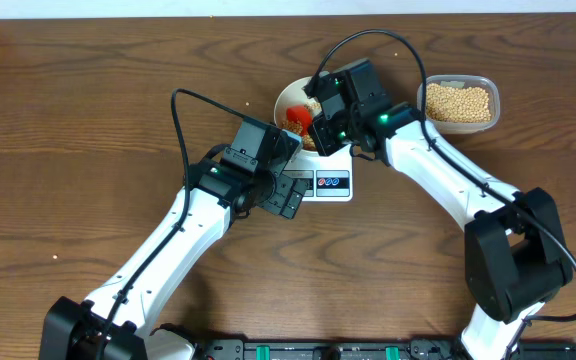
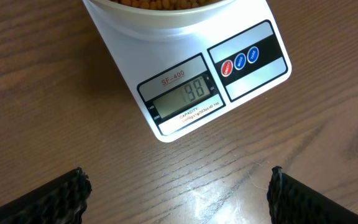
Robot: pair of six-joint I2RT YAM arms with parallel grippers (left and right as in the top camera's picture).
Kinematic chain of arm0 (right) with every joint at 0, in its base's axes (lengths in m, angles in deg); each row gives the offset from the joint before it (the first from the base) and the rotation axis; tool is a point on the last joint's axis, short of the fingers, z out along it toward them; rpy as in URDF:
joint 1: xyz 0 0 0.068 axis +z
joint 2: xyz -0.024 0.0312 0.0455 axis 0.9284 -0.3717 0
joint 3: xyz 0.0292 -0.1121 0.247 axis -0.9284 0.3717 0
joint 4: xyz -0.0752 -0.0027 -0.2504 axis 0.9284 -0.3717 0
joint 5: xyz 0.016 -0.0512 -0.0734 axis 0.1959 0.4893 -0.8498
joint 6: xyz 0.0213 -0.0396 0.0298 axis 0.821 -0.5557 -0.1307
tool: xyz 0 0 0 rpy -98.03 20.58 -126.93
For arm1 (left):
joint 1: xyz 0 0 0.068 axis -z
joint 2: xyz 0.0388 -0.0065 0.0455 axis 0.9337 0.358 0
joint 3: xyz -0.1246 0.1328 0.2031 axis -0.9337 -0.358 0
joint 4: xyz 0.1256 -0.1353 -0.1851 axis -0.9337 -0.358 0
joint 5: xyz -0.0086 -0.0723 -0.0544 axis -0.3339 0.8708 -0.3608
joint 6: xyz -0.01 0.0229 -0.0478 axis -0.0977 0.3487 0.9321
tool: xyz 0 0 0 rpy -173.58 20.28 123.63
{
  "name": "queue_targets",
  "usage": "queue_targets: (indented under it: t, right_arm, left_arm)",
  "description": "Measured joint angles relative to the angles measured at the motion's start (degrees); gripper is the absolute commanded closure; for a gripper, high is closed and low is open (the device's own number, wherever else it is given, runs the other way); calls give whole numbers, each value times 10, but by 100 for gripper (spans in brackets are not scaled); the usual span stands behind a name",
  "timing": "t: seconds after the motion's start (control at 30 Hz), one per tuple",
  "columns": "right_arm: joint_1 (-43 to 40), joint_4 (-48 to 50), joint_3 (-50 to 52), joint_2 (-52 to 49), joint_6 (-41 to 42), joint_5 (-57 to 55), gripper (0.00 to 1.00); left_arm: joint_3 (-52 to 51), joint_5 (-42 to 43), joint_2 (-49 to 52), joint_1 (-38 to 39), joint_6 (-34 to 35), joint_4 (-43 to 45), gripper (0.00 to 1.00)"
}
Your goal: Scoop item into bowl and weigh 50g on scale
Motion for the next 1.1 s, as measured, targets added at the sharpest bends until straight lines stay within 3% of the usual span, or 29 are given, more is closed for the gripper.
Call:
queue_targets:
  t: [0.57, 1.1]
  right_arm:
    - [-113, 22, 0, 0, 19, 211, 99]
    - [-130, 16, 0, 49, 18, 245, 99]
  left_arm:
    - [0, 0, 0, 0, 0, 0, 7]
    - [0, 0, 0, 0, 0, 0, 7]
